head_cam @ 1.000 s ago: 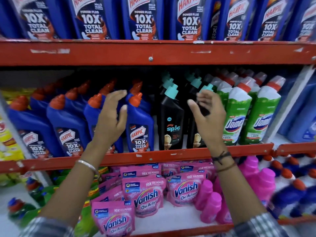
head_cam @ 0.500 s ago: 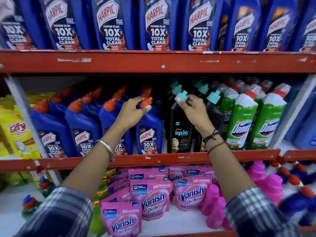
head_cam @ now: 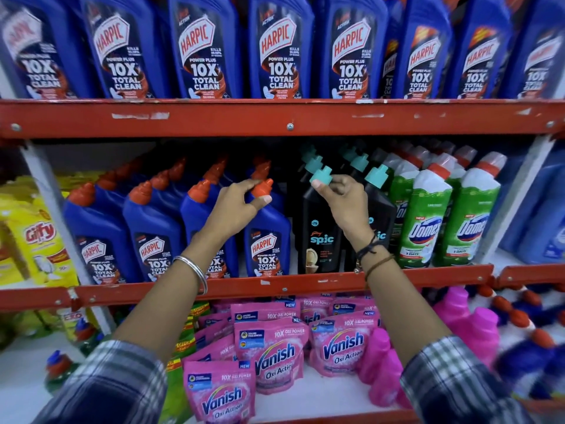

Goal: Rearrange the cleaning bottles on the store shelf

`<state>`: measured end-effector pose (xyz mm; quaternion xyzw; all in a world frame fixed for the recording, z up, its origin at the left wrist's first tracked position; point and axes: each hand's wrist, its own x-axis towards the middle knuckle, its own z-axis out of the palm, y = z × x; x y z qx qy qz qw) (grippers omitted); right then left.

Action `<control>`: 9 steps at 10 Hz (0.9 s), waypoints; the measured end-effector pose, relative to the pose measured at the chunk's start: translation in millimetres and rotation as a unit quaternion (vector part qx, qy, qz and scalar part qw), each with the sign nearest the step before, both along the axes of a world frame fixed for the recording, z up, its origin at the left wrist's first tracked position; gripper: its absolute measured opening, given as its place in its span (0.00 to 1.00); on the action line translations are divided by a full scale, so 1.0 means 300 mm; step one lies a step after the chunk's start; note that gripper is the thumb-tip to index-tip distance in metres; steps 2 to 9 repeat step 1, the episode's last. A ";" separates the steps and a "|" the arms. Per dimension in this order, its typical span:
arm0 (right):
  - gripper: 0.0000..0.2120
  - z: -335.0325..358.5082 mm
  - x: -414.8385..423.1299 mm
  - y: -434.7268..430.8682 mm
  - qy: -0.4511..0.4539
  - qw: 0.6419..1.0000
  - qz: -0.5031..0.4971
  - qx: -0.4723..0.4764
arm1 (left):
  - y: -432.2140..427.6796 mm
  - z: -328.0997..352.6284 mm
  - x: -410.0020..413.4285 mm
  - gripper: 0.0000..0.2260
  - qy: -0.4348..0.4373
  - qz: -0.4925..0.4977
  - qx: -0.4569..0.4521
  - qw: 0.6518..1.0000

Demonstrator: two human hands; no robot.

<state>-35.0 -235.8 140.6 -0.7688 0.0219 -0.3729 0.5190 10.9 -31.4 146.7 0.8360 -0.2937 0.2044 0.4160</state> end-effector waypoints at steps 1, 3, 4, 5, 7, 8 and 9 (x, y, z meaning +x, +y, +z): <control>0.23 0.003 -0.050 0.004 -0.049 0.997 -0.053 0.014 | 0.004 -0.017 -0.037 0.19 -0.100 0.062 0.007 0.993; 0.23 0.003 -0.050 0.004 -0.049 0.997 -0.053 0.014 | 0.004 -0.017 -0.037 0.19 -0.100 0.062 0.007 0.993; 0.23 0.003 -0.050 0.004 -0.049 0.997 -0.053 0.014 | 0.004 -0.017 -0.037 0.19 -0.100 0.062 0.007 0.993; 0.23 0.003 -0.050 0.004 -0.049 0.997 -0.053 0.014 | 0.004 -0.017 -0.037 0.19 -0.100 0.062 0.007 0.993; 0.23 0.003 -0.050 0.004 -0.049 0.997 -0.053 0.014 | 0.004 -0.017 -0.037 0.19 -0.100 0.062 0.007 0.993; 0.23 0.003 -0.050 0.004 -0.049 0.997 -0.053 0.014 | 0.004 -0.017 -0.037 0.19 -0.100 0.062 0.007 0.993; 0.23 0.003 -0.050 0.004 -0.049 0.997 -0.053 0.014 | 0.004 -0.017 -0.037 0.19 -0.100 0.062 0.007 0.993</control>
